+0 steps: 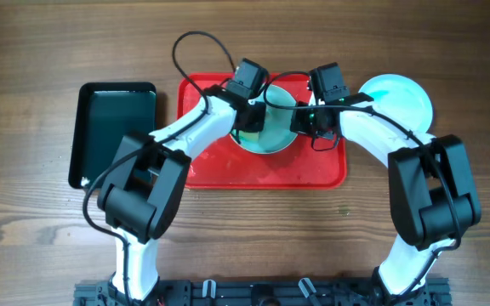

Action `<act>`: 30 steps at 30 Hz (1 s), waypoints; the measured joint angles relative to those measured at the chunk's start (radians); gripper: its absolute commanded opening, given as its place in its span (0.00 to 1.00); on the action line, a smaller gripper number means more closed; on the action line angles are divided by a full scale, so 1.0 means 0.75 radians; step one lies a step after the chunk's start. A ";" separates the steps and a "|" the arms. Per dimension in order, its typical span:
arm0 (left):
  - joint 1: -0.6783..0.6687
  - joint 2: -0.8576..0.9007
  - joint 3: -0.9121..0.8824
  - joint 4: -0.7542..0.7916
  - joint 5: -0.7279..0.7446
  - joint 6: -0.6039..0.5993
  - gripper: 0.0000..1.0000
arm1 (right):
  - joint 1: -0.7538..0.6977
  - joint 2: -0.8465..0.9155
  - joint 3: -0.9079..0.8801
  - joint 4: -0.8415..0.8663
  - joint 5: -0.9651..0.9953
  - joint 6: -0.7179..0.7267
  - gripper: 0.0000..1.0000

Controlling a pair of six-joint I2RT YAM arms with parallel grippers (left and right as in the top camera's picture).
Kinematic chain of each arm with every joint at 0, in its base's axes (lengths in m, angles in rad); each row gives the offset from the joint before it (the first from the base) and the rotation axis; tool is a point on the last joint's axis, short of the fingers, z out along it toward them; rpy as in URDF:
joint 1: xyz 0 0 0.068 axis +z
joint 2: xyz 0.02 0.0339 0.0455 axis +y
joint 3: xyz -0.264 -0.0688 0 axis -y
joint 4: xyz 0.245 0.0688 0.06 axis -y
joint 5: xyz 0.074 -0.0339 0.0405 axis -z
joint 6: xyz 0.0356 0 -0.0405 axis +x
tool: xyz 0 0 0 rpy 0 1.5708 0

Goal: Clean dirty plates on tray and stack at the side
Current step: 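Carry the plate right with the right gripper and stack it on the pile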

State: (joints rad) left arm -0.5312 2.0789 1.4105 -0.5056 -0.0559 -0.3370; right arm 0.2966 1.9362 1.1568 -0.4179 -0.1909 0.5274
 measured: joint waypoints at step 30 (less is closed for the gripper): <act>0.331 -0.284 0.195 -0.573 -0.152 -0.321 0.04 | 0.219 -0.461 0.007 -0.348 0.851 -0.092 0.04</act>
State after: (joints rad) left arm -0.2829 1.8656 1.5570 -0.9356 -0.1696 -0.5777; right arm 0.4610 1.5906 1.1622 -0.6788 0.4477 0.4583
